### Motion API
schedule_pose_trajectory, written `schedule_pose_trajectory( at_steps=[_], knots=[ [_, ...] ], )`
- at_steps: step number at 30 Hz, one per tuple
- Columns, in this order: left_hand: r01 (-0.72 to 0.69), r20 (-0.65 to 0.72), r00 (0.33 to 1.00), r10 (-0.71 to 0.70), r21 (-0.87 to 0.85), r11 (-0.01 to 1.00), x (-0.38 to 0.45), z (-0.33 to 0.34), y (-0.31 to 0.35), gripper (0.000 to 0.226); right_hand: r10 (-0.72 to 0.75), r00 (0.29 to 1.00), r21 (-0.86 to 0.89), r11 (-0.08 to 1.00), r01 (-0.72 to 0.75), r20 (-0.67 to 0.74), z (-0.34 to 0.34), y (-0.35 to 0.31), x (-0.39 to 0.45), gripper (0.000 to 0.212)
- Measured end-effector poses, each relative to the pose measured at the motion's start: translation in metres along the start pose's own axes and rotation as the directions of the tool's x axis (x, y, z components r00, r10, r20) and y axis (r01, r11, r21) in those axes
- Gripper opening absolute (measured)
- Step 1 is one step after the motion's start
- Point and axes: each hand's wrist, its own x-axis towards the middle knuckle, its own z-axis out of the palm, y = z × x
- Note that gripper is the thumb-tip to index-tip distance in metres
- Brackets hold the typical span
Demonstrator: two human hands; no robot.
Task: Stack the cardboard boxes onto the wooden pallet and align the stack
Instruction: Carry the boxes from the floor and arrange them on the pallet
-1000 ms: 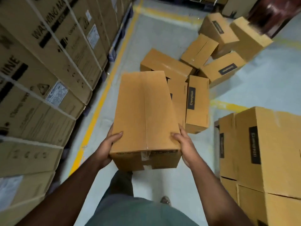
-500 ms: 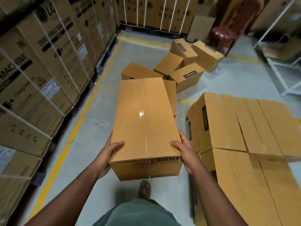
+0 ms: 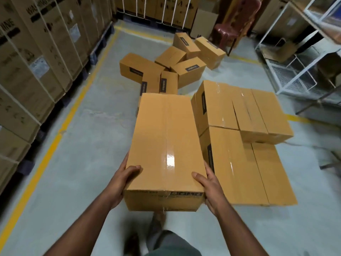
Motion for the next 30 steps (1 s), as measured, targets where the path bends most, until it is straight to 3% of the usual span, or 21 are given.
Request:
schedule_pose_trajectory(
  at_steps=[9, 14, 18, 22, 24, 28, 30],
  knots=[
    [-0.086, 0.087, 0.993, 0.079, 0.078, 0.993, -0.063, 0.136, -0.061, 0.064, -0.108, 0.994, 0.078, 0.991, 0.108, -0.010, -0.145, 0.045, -0.088, 0.091],
    [-0.126, 0.166, 0.981, 0.098, 0.166, 0.978, -0.083, 0.275, -0.145, 0.076, -0.153, 0.980, 0.093, 0.982, 0.165, -0.127, -0.303, 0.090, -0.145, 0.070],
    [-0.119, 0.199, 0.977, 0.078, 0.204, 0.972, -0.105, 0.413, -0.206, 0.070, -0.152, 0.969, 0.091, 0.981, 0.172, -0.195, -0.443, 0.121, -0.184, 0.088],
    [-0.116, 0.229, 0.971, 0.064, 0.221, 0.968, -0.116, 0.504, -0.235, 0.069, -0.127, 0.975, 0.022, 0.991, 0.133, -0.182, -0.542, 0.127, -0.201, 0.101],
    [-0.098, 0.231, 0.972, 0.042, 0.236, 0.967, -0.113, 0.532, -0.248, 0.075, -0.116, 0.981, -0.016, 0.993, 0.115, -0.153, -0.579, 0.126, -0.200, 0.097],
    [-0.062, 0.240, 0.971, -0.004, 0.266, 0.962, -0.089, 0.574, -0.272, 0.086, -0.065, 0.997, -0.091, 0.994, 0.061, -0.039, -0.637, 0.124, -0.172, 0.068],
    [-0.042, 0.241, 0.970, -0.027, 0.276, 0.960, -0.067, 0.596, -0.282, 0.086, -0.037, 0.999, -0.135, 0.990, 0.032, -0.035, -0.664, 0.123, -0.146, 0.068]
  ],
)
